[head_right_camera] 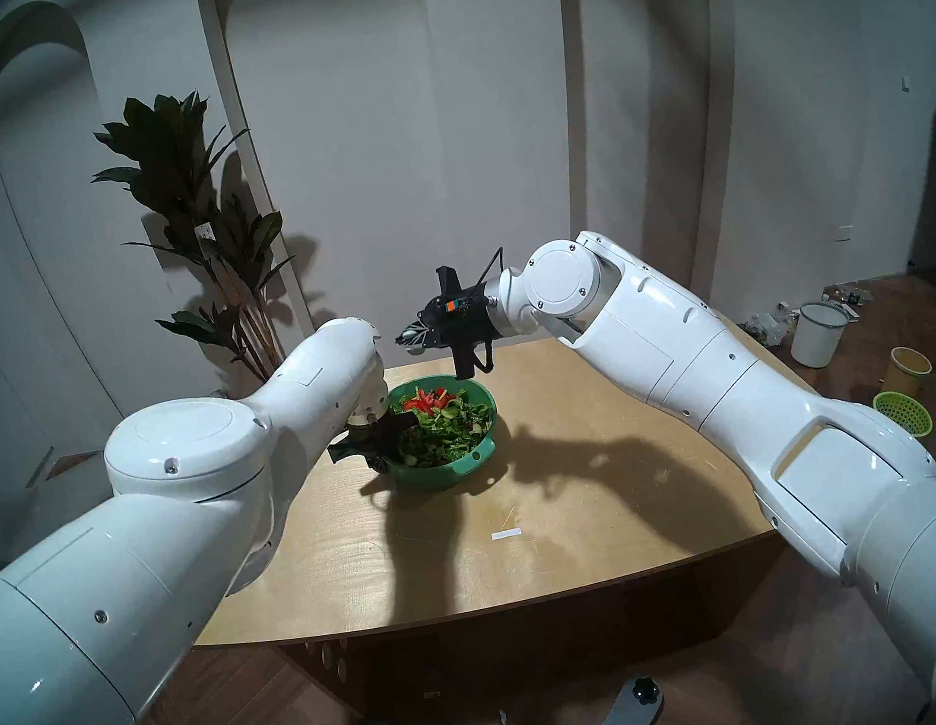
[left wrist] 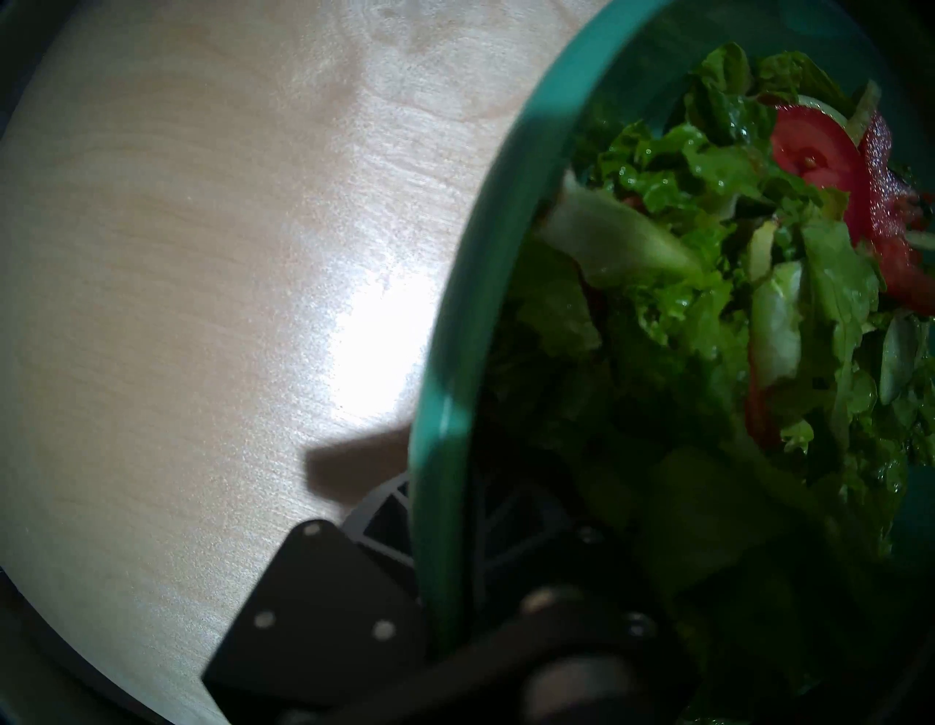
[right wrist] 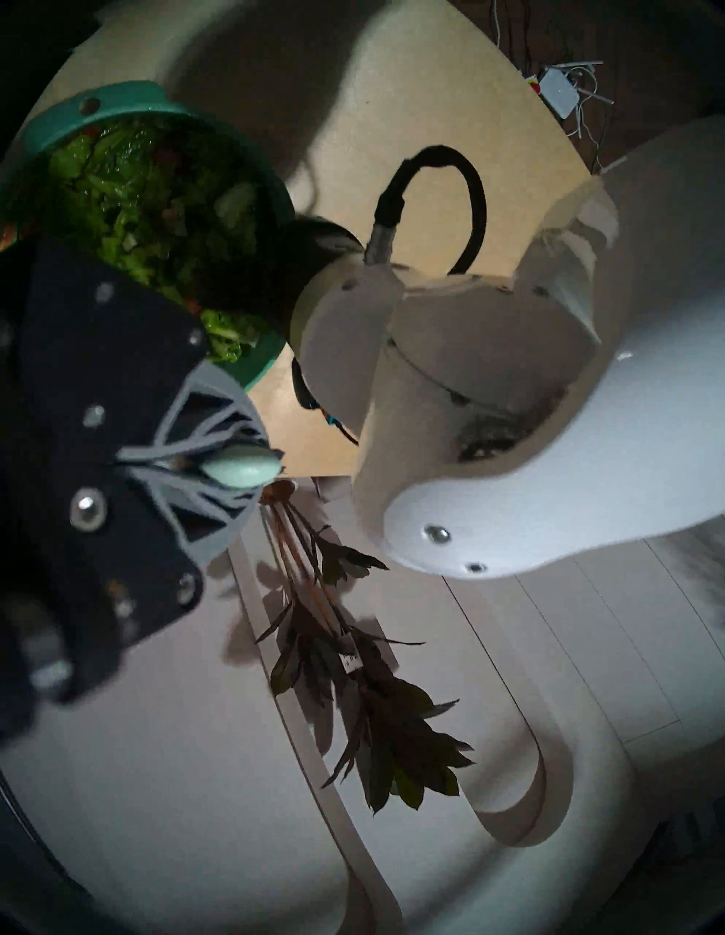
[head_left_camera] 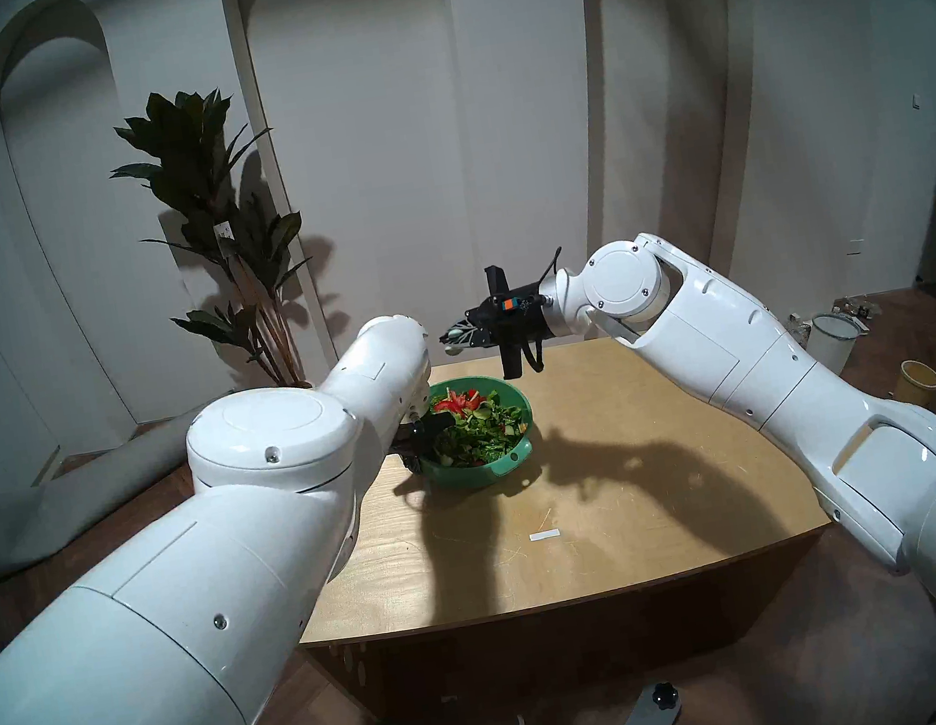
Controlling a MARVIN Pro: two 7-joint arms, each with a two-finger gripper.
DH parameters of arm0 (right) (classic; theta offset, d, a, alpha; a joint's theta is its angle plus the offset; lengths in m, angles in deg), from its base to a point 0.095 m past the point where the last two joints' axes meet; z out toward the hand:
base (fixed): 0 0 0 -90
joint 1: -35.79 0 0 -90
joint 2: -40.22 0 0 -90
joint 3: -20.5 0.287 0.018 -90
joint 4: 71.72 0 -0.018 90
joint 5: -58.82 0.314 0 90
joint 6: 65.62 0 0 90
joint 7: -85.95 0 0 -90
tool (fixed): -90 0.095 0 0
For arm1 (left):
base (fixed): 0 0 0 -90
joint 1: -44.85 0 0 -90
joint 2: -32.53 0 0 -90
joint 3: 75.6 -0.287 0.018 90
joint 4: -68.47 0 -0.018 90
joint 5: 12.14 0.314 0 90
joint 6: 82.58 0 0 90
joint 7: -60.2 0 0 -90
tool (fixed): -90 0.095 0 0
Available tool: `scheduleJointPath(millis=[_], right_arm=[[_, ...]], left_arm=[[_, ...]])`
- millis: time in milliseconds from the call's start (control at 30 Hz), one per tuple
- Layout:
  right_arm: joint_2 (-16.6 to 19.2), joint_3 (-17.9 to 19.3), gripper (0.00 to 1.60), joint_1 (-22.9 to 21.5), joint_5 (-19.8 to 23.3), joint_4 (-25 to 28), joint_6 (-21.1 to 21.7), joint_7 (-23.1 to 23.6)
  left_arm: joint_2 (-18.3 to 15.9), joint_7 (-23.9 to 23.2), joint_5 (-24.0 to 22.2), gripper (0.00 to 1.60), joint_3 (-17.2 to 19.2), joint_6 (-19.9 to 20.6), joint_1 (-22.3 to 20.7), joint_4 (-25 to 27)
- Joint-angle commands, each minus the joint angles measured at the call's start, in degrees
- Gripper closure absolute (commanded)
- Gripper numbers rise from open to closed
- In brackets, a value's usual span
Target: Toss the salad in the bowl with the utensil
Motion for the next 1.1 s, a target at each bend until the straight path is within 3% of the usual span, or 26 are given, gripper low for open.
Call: scheduleJointPath(millis=[0, 1067], right_arm=[[-0.09, 1.52, 1.60, -0.85, 0.47, -2.99, 0.86, -1.19], [-12.01, -1.57, 1.60, -7.17, -4.49, -25.96, 0.60, -6.75]], left_arm=[[1.14, 1.32, 0.28, 1.60, -0.02, 0.37, 2.27, -0.72], [1.20, 0.75, 1.52, 1.60, -0.02, 0.37, 2.20, -0.74]])
